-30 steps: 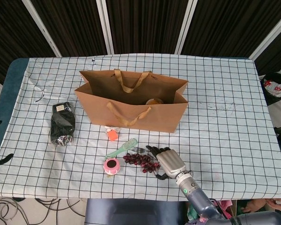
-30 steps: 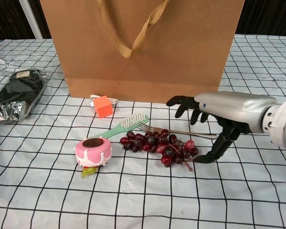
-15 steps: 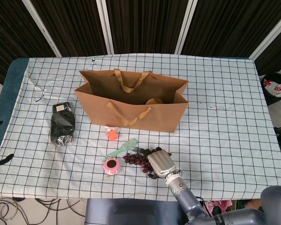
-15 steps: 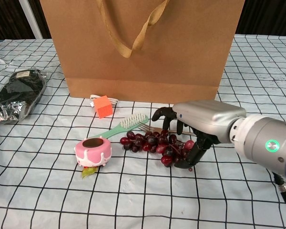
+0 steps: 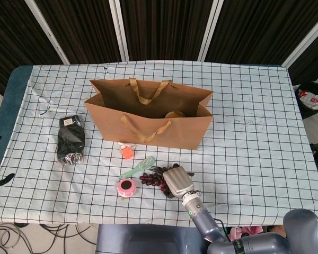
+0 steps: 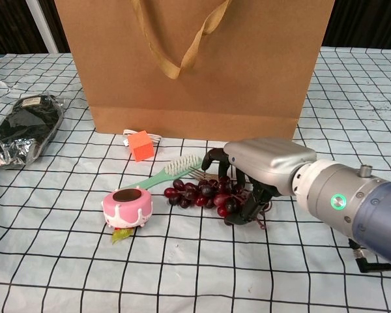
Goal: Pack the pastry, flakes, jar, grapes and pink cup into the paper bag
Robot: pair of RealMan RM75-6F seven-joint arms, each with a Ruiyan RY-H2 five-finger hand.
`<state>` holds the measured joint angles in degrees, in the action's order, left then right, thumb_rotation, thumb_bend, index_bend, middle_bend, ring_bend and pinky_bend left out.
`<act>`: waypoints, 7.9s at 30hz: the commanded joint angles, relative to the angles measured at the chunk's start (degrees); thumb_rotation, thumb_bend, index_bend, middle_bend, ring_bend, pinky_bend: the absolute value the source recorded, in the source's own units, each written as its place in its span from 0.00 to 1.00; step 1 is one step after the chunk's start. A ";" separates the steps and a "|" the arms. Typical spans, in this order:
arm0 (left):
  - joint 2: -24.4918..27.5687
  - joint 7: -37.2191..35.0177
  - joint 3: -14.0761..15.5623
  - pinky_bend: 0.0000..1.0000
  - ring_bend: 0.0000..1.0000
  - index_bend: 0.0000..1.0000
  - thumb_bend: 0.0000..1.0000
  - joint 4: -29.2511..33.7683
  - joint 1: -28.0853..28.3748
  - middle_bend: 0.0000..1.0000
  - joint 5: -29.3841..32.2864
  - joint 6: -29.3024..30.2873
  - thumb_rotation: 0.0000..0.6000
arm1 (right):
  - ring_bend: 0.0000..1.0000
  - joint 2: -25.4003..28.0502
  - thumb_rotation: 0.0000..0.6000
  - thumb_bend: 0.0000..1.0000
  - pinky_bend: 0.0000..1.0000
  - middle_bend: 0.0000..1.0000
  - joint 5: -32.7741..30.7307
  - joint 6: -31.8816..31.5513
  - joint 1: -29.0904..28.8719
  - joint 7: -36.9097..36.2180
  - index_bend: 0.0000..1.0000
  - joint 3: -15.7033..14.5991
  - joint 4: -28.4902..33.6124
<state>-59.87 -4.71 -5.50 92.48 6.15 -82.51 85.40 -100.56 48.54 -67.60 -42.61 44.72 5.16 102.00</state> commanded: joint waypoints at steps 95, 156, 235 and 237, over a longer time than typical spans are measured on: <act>1.10 -1.11 0.55 0.12 0.02 0.14 0.03 0.94 -0.69 0.07 -0.93 0.40 1.00 | 0.24 34.89 1.00 0.12 0.28 0.04 -23.93 12.85 -24.51 -16.52 0.08 25.38 3.19; 1.20 -1.34 0.13 0.12 0.02 0.14 0.03 0.84 -0.86 0.07 -0.14 0.45 1.00 | 0.17 22.30 1.00 0.17 0.25 0.09 9.03 30.77 -13.58 -13.42 0.08 3.02 8.03; 1.63 -2.63 0.11 0.12 0.02 0.15 0.05 0.28 -1.08 0.07 0.09 0.23 1.00 | 0.43 11.65 1.00 0.38 0.29 0.42 -3.16 12.29 -26.07 -9.83 0.39 2.32 3.79; 1.64 -2.50 0.08 0.12 0.02 0.15 0.05 0.38 -1.05 0.07 0.18 0.14 1.00 | 0.44 17.17 1.00 0.38 0.29 0.43 -1.33 11.80 -23.48 -12.51 0.40 1.61 9.10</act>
<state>-58.24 -7.23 -5.41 92.84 5.11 -82.36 85.55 -90.58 44.43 -53.45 -70.18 36.15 7.05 103.96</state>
